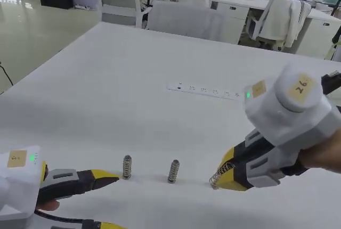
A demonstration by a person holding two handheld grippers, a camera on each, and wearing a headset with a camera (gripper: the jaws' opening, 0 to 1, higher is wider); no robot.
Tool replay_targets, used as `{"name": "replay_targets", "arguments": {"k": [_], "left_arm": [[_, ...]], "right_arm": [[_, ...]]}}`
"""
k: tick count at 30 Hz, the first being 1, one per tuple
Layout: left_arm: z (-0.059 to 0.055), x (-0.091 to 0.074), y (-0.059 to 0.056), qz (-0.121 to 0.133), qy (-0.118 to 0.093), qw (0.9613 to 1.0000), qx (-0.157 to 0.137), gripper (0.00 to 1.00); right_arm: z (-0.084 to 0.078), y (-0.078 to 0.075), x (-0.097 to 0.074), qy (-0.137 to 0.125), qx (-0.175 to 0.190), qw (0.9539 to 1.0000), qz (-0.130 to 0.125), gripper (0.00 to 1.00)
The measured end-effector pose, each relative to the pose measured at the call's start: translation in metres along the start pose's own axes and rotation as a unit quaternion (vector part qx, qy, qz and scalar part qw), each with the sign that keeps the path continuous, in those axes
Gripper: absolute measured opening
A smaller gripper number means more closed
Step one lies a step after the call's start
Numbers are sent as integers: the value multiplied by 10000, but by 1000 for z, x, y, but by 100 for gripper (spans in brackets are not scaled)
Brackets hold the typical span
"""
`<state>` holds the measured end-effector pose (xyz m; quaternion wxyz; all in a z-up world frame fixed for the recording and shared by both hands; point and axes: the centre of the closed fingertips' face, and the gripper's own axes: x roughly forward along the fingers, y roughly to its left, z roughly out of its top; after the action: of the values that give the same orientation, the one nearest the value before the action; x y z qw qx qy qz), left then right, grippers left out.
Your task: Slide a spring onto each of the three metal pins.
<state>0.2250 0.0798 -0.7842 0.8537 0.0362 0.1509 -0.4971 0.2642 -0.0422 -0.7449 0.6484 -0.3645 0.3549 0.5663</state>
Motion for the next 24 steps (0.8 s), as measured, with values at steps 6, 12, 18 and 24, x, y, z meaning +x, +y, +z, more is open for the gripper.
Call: {"name": "replay_targets", "arguments": {"k": [6, 12, 18, 24], "left_arm": [[-1, 0, 0, -6, -5, 10000, 8, 56], [-2, 0, 0, -11, 39, 10000, 91, 60], [-1, -1, 4, 23, 58, 9999, 149, 62], [-3, -2, 5, 50, 92, 9997, 200, 64]], "right_arm": [[-10, -14, -7, 119, 107, 9998, -155, 9], [-16, -29, -12, 237, 167, 9991, -315, 9], [-19, -43, -12, 348, 160, 9984, -417, 9], [-19, -52, -9, 410, 172, 9982, -410, 9]]}}
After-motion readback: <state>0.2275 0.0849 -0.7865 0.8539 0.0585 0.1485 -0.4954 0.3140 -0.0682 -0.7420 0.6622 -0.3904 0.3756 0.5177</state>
